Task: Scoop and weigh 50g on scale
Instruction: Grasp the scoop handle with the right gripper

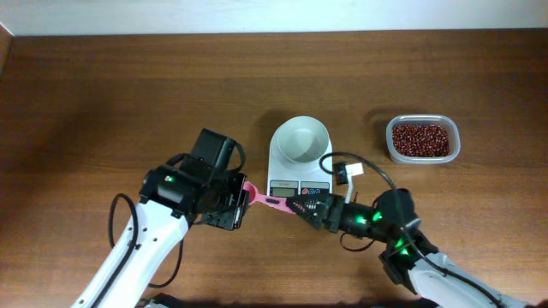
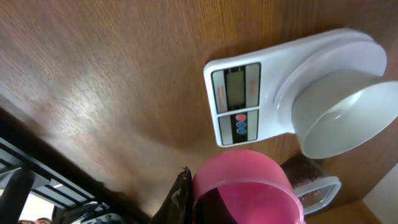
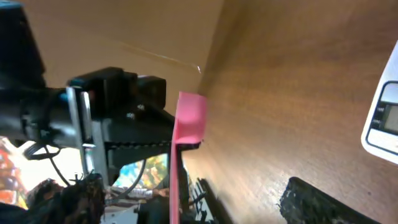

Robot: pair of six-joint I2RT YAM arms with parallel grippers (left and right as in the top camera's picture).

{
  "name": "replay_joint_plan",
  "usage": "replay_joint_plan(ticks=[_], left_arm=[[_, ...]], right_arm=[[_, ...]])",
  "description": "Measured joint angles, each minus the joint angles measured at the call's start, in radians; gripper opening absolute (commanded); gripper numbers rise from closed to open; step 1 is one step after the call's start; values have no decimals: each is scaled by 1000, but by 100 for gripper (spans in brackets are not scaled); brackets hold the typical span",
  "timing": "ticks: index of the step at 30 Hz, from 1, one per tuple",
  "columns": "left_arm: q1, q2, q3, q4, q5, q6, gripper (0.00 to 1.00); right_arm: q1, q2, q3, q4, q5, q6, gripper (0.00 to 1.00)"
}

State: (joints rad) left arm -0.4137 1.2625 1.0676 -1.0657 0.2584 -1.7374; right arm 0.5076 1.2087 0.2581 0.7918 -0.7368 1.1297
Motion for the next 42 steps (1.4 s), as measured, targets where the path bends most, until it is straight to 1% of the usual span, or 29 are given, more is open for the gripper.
replay_joint_plan(ticks=[3, 6, 8, 14, 18, 21, 26, 28, 34, 39, 42], left_arm=[[-24, 0, 0, 0, 0, 0, 0], [-28, 0, 0, 0, 0, 0, 0], [-31, 0, 0, 0, 0, 0, 0], [-62, 0, 0, 0, 0, 0, 0], [-62, 0, 0, 2, 0, 0, 0], [-72, 0, 0, 3, 0, 0, 0], [-75, 0, 0, 3, 0, 0, 0], [-91, 0, 0, 3, 0, 0, 0], [-109, 0, 0, 4, -11, -10, 0], [-110, -1, 0, 3, -11, -10, 0], [-110, -3, 0, 4, -11, -11, 3]], right_arm=[[53, 8, 0, 76, 39, 29, 74], [63, 8, 0, 92, 60, 81, 65], [63, 8, 0, 93, 64, 102, 60], [64, 8, 0, 93, 63, 129, 54], [121, 8, 0, 100, 68, 149, 51], [158, 8, 0, 100, 106, 150, 49], [158, 8, 0, 100, 139, 151, 46], [158, 8, 0, 100, 150, 151, 41], [160, 8, 0, 99, 153, 151, 32], [160, 8, 0, 90, 158, 153, 19], [160, 9, 0, 84, 161, 154, 16]])
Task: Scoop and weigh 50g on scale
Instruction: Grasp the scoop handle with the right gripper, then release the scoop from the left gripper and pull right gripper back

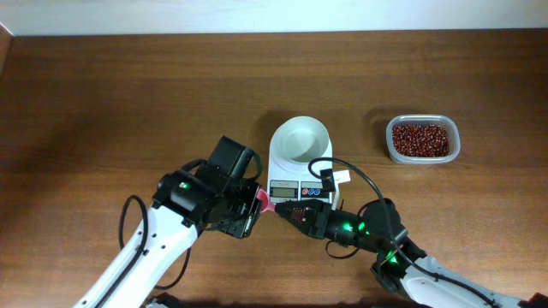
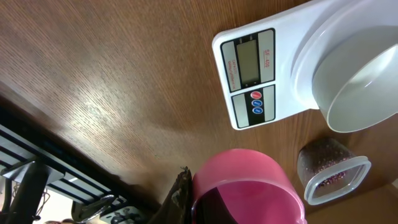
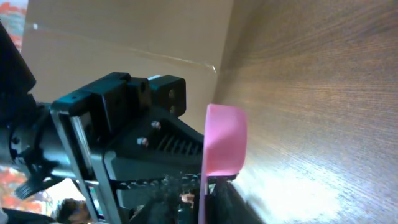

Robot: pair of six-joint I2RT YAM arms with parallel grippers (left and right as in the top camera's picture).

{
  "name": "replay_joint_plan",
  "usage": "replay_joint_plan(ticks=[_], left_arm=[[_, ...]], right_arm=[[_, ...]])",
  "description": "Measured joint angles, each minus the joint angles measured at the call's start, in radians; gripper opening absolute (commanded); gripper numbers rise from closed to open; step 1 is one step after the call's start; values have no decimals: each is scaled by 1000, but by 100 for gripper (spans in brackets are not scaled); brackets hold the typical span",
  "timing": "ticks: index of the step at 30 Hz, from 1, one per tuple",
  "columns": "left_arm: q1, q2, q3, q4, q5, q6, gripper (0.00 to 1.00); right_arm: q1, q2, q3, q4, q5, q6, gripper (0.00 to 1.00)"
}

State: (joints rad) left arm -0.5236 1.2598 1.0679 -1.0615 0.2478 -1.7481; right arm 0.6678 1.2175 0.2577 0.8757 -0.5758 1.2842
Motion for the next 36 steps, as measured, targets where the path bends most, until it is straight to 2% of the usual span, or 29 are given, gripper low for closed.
replay_joint_plan(ticks=[3, 4, 6, 9, 12, 13, 14, 15, 16, 30, 34, 36], left_arm=[[0, -2, 0, 0, 0, 0, 5], [0, -2, 0, 0, 1, 0, 9], [0, -2, 0, -1, 2, -2, 18], [-5, -2, 0, -13, 4, -2, 40], [-7, -2, 0, -12, 3, -1, 51], [-7, -2, 0, -11, 3, -1, 57], [-7, -2, 0, -9, 3, -1, 68], [-7, -2, 0, -8, 5, 0, 89], [-7, -2, 0, -10, 3, -1, 99], [-7, -2, 0, 50, 3, 0, 100], [1, -9, 0, 201, 4, 108, 100], [34, -37, 0, 221, 3, 171, 99]], right_arm=[[0, 1, 0, -1, 1, -2, 11], [0, 2, 0, -1, 0, -1, 8], [0, 2, 0, 0, 1, 0, 5], [0, 2, 1, -17, 3, -2, 4], [0, 2, 1, -82, 3, -3, 4], [0, 2, 1, -83, 4, -3, 4], [0, 2, 1, -84, 4, -6, 4], [0, 2, 1, -83, 3, -14, 4], [0, 2, 1, -84, 8, -25, 4], [0, 2, 1, -120, 10, -37, 4], [0, 2, 1, -120, -15, -49, 4], [0, 2, 1, -121, -27, -58, 4]])
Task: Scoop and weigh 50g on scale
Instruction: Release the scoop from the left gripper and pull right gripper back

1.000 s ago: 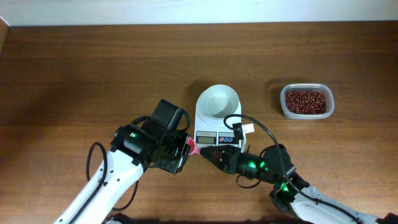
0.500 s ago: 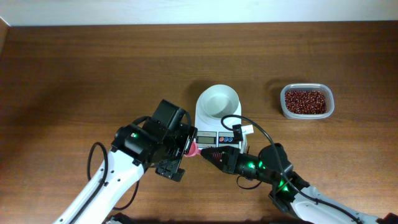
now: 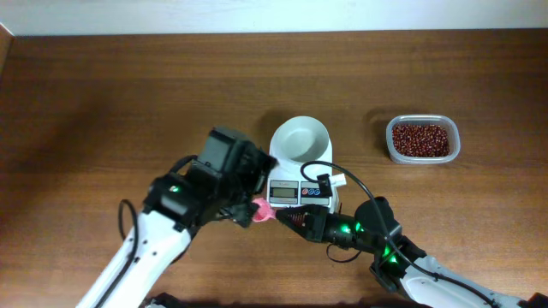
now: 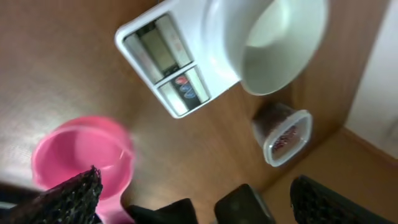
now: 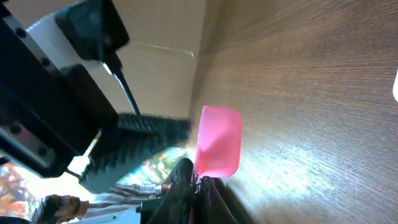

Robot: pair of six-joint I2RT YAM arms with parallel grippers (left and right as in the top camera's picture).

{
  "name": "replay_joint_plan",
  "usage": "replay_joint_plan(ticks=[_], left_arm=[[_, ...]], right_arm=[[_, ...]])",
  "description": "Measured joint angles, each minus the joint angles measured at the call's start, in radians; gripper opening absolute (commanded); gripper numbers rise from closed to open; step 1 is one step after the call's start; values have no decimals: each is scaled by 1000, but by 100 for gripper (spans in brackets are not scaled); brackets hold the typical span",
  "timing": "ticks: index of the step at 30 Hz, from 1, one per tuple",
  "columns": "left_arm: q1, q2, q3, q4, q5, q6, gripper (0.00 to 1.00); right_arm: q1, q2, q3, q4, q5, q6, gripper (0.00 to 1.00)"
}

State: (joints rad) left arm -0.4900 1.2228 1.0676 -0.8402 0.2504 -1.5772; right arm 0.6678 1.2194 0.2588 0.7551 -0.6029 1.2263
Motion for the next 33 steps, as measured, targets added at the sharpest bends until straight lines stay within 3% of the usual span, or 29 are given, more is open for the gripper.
replay_joint_plan(ticks=[8, 19, 22, 27, 33], left_arm=[[216, -141, 0, 0, -6, 269, 99], [229, -144, 0, -4, -39, 299, 99], [229, -144, 0, -8, -46, 299, 99], [229, -144, 0, -8, -49, 299, 99], [229, -144, 0, -11, -60, 302, 99]], right_arm=[[0, -11, -1, 121, -53, -61, 4], [-233, -124, 56, 111, -186, -83, 4], [-327, -165, 98, -26, -194, -147, 4], [-465, -237, 161, -72, -198, -195, 4], [-683, -370, 284, -542, -182, -369, 4]])
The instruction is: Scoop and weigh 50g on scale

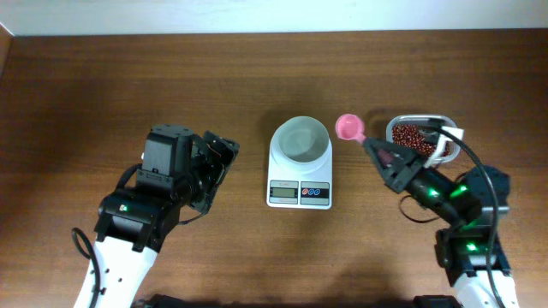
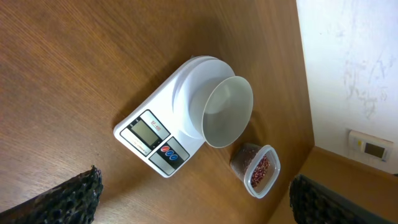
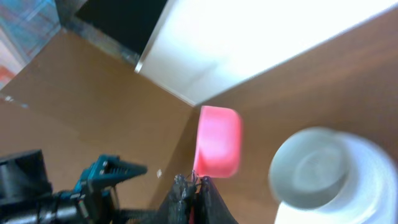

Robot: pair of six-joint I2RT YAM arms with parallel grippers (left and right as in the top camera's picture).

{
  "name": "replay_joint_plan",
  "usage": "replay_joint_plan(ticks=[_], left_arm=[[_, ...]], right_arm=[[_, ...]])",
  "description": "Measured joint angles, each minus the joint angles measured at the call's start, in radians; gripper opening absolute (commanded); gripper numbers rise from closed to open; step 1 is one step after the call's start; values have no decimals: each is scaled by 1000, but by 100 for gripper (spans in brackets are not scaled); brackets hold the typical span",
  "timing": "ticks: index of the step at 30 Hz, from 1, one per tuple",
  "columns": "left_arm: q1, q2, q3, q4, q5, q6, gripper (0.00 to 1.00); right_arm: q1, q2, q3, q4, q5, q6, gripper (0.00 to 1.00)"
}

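A pink scoop (image 1: 349, 127) is held by its handle in my right gripper (image 1: 383, 155), which is shut on it; the bowl of the scoop (image 3: 217, 149) hangs between the scale and the bean tub. The white scale (image 1: 300, 174) carries an empty white bowl (image 1: 300, 139), also seen in the left wrist view as the bowl (image 2: 227, 111). A clear tub of red beans (image 1: 421, 137) stands right of the scale. My left gripper (image 1: 218, 162) is open and empty, well left of the scale, its fingers (image 2: 68, 199) spread wide.
The brown wooden table (image 1: 103, 85) runs to a white wall at the back. The scale's display and buttons (image 1: 299, 194) face the front edge. Cables trail from the right arm (image 1: 467, 214).
The right gripper has carried the scoop from in front of the scale's left corner to the right, up beside the bean tub. The left gripper has drawn back to the left, open and empty.
At first both grippers held the pink scoop in front of the scale, the left on its bowl and the right on its handle. By 1.1 s ago the left had let go. Now the right alone holds it near the tub.
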State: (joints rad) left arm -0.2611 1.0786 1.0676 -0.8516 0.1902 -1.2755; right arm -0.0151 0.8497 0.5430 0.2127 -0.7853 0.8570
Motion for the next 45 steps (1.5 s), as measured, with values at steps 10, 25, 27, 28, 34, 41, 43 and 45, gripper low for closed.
replay_joint_plan(ticks=[10, 25, 27, 28, 34, 41, 43, 45], left_arm=[[0, -1, 0, -38, -27, 0, 99], [0, -2, 0, -66, -50, 6, 42], [0, -2, 0, -83, -54, 4, 25], [0, -2, 0, -97, -57, 8, 13], [0, -2, 0, -154, -67, 12, 0], [-105, 23, 0, -154, -92, 26, 0], [-166, 69, 0, -146, -113, 27, 0], [-213, 111, 0, -123, -126, 27, 0]], right_arm=[[-153, -247, 127, -569, 132, -215, 4], [-155, -383, 143, -1029, 214, -294, 4], [-155, -383, 143, -1028, 222, -309, 4], [-155, -383, 143, -1028, 225, -312, 4], [-155, -383, 143, -1028, 237, -319, 4], [-155, -383, 143, -1028, 240, -319, 4], [-155, -383, 143, -1028, 240, -319, 4], [-155, -383, 143, -1028, 240, -319, 4]])
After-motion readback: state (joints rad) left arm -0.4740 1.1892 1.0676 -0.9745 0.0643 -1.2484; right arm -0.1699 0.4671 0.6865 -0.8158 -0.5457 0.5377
